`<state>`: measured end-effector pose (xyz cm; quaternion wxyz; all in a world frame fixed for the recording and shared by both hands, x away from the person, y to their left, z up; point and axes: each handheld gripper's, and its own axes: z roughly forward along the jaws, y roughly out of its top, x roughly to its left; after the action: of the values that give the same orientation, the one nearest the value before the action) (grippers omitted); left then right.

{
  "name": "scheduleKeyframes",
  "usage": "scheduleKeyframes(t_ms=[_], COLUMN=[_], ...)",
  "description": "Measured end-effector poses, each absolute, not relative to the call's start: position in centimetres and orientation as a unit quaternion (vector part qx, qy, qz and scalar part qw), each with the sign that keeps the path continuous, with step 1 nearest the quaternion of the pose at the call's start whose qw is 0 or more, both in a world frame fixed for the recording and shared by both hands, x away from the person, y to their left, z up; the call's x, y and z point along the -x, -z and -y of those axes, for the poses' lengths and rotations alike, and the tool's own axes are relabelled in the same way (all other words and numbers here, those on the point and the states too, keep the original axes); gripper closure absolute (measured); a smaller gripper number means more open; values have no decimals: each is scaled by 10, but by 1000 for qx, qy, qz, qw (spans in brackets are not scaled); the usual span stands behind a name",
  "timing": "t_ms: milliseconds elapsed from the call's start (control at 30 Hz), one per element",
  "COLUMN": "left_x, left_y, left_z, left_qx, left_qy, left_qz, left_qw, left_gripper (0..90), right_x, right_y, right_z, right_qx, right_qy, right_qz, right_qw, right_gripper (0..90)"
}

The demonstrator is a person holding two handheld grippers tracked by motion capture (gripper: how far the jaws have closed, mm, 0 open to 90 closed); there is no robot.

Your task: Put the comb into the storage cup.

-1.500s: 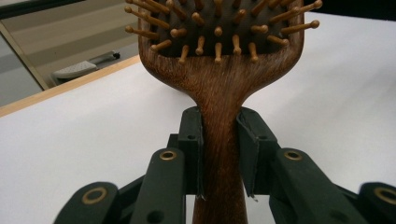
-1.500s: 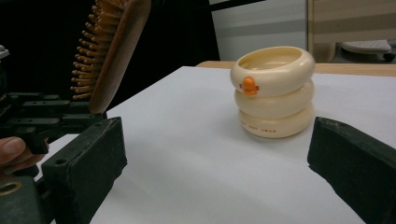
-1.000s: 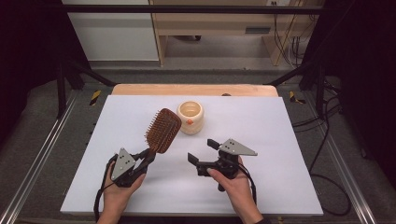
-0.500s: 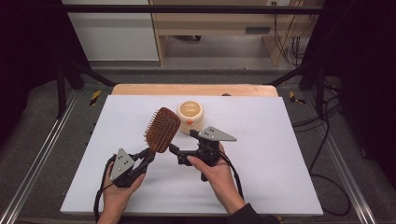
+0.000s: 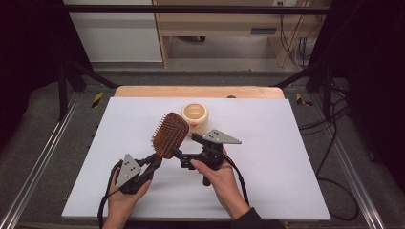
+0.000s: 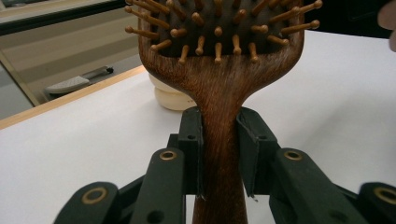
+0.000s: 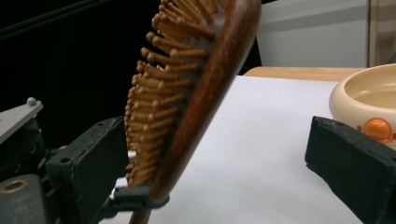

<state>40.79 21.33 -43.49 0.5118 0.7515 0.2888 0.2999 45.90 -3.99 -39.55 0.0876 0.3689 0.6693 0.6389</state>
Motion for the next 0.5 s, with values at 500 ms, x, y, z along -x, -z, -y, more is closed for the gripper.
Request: scheduleKeyframes(t_ms=[500], left_x=[-403], left_y=[437], left_z=[-202], left_qx=[-761], left_qy=[-294], left_qz=[-274], left_qw=[510], left_gripper=[722], right_x=[-458], right_y=[392], right_z=[41], right_qx=[-374], right_qy=[-652], right_qz=[-655], right_qw=[76], right_gripper=[85])
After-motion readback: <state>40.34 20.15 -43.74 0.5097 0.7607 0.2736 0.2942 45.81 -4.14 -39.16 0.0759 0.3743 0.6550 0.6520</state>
